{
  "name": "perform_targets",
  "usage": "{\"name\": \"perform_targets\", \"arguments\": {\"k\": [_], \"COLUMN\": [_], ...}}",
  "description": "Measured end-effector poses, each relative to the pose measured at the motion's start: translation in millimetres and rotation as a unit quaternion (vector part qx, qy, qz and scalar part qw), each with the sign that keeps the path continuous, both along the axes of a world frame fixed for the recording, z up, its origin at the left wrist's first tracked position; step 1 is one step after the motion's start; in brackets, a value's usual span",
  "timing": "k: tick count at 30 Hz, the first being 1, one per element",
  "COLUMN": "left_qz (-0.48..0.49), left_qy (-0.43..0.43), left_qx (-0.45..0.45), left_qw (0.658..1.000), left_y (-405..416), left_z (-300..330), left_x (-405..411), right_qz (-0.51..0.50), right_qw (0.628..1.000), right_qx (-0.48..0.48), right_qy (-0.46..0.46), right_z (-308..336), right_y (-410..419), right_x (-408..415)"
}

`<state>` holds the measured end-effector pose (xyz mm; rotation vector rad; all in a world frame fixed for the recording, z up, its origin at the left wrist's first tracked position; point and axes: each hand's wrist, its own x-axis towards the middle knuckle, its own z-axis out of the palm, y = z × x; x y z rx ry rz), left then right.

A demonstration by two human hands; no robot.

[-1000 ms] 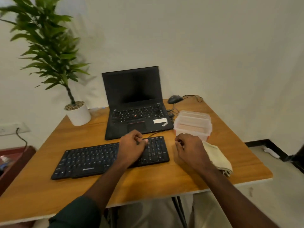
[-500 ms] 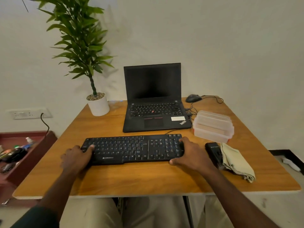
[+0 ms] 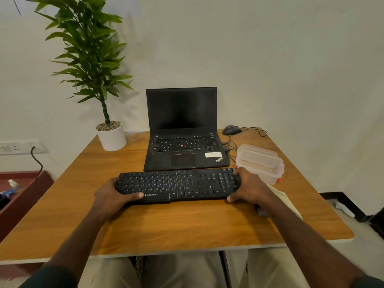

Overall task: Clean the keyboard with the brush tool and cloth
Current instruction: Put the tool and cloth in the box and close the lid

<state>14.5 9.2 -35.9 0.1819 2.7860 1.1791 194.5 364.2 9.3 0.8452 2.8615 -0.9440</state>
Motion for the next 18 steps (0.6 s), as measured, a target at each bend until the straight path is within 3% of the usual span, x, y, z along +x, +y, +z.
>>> {"name": "perform_targets", "arguments": {"k": [18], "left_qz": [-0.035], "left_qy": [0.007], "left_qx": [-0.125], "left_qw": [0.992], "left_y": [3], "left_z": [-1], "left_x": [-8], "right_qz": [-0.031], "right_qw": [0.996], "right_qx": [0.056], "right_qy": [0.061], "right_z": [-18], "right_y": [3], "right_x": [-12]}}
